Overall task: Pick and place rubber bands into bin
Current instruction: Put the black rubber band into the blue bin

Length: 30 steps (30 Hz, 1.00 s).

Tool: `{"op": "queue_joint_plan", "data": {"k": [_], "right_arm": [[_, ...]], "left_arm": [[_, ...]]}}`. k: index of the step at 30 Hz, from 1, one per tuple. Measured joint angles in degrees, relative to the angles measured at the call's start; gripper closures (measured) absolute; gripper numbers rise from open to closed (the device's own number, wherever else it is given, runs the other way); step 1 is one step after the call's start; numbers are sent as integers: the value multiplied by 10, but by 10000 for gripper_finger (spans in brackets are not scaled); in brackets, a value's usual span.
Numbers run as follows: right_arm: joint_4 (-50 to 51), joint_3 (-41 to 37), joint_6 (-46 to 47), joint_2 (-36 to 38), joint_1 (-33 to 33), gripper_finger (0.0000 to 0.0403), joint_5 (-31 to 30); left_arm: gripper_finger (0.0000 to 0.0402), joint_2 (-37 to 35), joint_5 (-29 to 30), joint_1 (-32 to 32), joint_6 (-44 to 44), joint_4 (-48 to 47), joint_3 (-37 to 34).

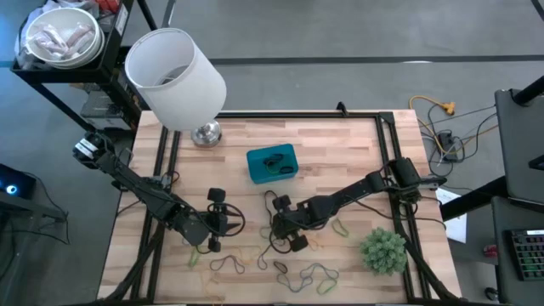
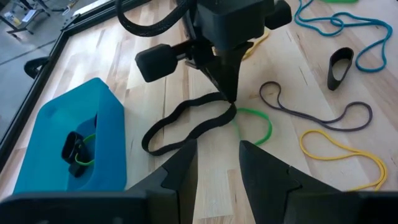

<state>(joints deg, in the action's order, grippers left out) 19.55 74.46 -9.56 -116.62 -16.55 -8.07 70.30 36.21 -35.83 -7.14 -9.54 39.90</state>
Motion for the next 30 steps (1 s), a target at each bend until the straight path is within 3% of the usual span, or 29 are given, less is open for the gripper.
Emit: {"op": "queue_joint_plan", "data": {"k": [13,30], "right_arm": [[27,3,-7,23,-9,394,-50],[64,3,-61,146,-35,394,-254]], "left_arm": [[299,0,0,-1,0,-1,0],[299,0,0,-3,0,-1,0]]}}
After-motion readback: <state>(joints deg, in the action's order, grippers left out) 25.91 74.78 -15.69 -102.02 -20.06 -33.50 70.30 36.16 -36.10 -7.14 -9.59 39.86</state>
